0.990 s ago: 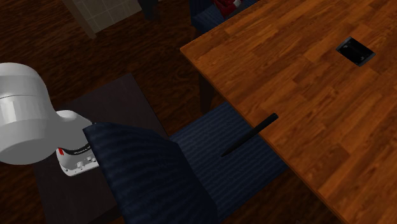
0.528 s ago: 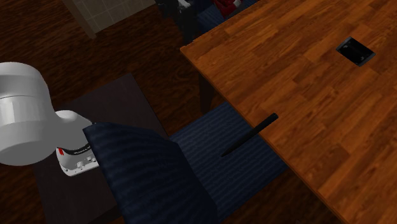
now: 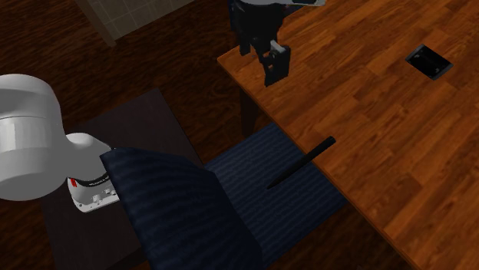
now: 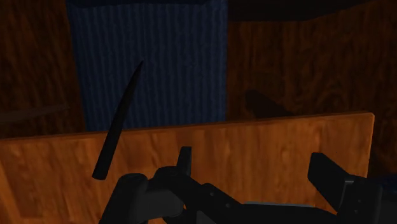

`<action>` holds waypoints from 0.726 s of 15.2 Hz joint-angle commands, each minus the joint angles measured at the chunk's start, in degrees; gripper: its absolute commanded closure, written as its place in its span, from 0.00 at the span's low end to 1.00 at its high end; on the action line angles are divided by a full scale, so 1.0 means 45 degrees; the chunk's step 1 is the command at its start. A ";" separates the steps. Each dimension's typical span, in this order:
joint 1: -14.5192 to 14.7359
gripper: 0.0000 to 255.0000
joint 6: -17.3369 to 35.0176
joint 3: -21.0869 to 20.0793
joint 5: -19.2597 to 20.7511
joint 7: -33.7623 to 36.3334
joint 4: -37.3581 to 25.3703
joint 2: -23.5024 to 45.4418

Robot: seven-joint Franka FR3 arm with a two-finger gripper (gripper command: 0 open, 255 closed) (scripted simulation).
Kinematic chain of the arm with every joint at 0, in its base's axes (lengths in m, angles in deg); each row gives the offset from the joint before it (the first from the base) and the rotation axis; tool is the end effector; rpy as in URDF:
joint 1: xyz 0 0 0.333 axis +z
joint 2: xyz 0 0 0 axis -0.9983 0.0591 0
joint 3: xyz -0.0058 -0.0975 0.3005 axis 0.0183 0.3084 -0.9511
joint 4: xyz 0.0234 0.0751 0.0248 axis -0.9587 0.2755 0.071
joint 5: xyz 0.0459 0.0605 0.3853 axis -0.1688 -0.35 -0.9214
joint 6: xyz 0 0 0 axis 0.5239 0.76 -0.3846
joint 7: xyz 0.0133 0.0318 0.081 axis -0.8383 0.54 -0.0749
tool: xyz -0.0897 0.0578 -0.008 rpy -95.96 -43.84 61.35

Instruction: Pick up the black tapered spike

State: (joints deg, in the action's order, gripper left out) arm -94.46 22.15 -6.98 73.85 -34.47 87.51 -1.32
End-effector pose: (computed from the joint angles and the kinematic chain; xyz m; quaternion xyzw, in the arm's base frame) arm 0.4416 -0.1181 0.5127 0.9996 -0.0160 0.0213 0.0073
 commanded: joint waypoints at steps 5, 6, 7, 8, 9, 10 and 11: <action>-0.0495 0.00 0.1083 0.0605 0.0386 -0.0357 -0.1155 0.2353; -0.0575 0.00 0.1223 0.0701 0.0425 -0.0414 -0.1405 0.2759; -0.0655 0.00 0.1353 0.0794 0.0456 -0.0472 -0.1668 0.3167; -0.0736 0.00 0.1474 0.0886 0.0481 -0.0531 -0.1943 0.3578; -0.0819 0.00 0.1585 0.0976 0.0498 -0.0591 -0.2232 0.3991; -0.0902 0.00 0.1686 0.1064 0.0509 -0.0651 -0.2533 0.4406; -0.0988 0.00 0.1776 0.1149 0.0513 -0.0712 -0.2847 0.4823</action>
State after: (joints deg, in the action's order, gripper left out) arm -98.60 29.34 -2.13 76.08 -37.60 75.81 18.41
